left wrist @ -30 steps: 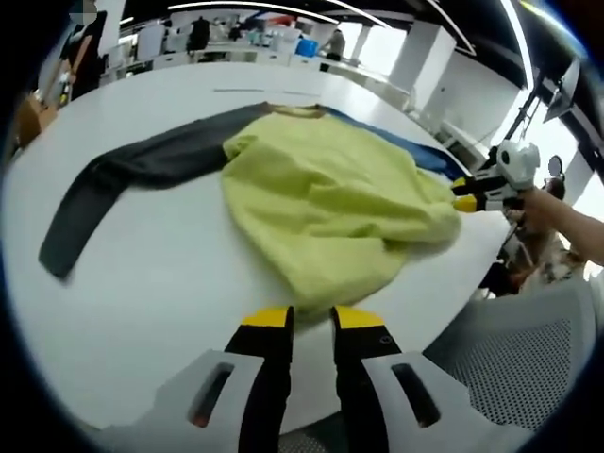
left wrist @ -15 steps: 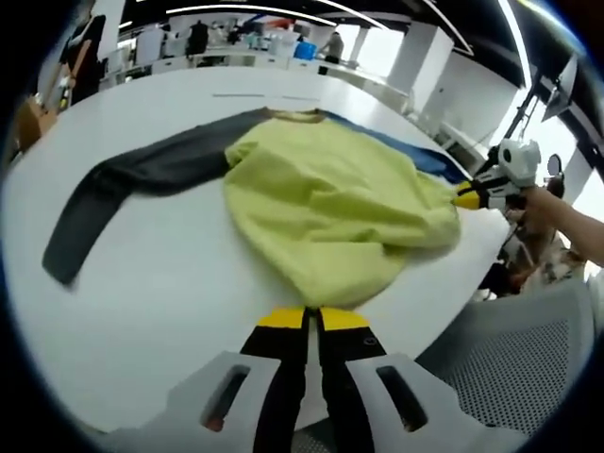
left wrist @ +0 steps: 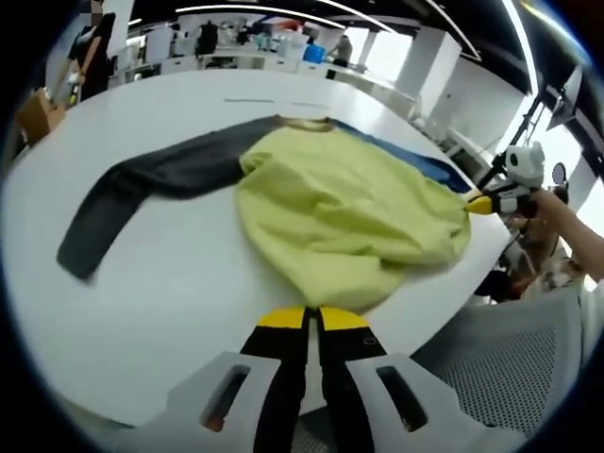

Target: Fold the garment on the visible template until the final outline fits inside the template.

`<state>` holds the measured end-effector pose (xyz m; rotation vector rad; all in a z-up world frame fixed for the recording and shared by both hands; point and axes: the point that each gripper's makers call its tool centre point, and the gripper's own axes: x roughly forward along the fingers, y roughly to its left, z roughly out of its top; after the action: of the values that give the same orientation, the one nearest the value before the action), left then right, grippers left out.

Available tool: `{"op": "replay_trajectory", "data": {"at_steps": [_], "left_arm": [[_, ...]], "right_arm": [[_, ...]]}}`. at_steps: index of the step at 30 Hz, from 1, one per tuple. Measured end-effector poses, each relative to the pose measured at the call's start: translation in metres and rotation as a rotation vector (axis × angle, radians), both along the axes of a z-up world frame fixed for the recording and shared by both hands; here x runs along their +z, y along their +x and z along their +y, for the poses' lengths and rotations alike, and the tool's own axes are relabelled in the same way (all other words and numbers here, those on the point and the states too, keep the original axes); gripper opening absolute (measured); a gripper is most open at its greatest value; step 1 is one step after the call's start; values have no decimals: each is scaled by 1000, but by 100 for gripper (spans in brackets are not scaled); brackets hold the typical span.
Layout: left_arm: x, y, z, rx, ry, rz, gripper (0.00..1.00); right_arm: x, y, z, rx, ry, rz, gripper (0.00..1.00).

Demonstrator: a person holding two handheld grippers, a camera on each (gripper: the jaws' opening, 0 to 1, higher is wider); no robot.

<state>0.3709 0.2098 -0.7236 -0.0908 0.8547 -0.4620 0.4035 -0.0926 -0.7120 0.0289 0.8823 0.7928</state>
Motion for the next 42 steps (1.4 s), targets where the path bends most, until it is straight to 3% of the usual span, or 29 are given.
{"op": "replay_trajectory", "data": {"at_steps": [13, 21, 28, 31, 42], "left_arm": [[-6, -2, 7, 8, 24, 23, 0], [-10, -4, 9, 8, 29, 38, 0], [-10, -5, 9, 11, 26, 41, 0], [-11, -5, 9, 10, 29, 41, 0], [-12, -6, 8, 10, 20, 53, 0]], "right_arm": [[-18, -4, -9, -33, -60, 22, 0], [-21, 0, -9, -59, -69, -12, 0], [-26, -7, -12, -67, -110, 3, 13], [-30, -12, -15, -51, -163, 10, 12], [-41, -19, -14, -37, -212, 50, 5]]}}
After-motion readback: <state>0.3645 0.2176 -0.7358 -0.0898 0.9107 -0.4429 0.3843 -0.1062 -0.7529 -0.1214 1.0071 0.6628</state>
